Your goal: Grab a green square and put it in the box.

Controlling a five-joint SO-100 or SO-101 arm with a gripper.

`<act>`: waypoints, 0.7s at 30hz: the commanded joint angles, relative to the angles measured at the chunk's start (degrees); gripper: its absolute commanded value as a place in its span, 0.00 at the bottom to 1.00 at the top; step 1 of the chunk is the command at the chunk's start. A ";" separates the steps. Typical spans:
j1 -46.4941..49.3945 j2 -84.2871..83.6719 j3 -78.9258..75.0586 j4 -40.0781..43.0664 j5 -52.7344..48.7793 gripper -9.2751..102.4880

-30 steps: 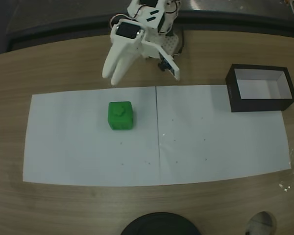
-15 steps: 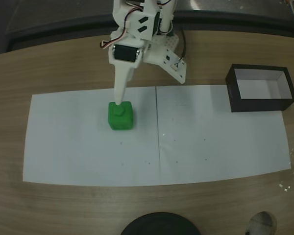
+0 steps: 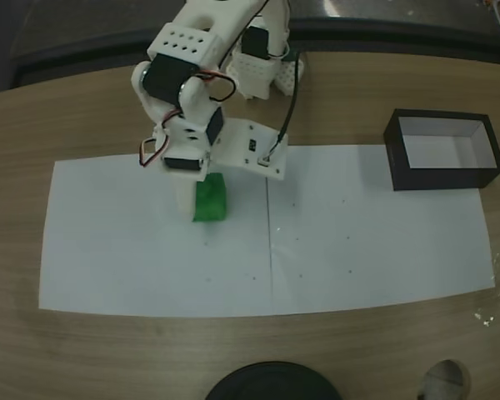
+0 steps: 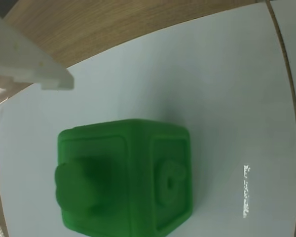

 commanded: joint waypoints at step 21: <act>-0.97 -9.49 -3.43 -3.08 -0.09 0.19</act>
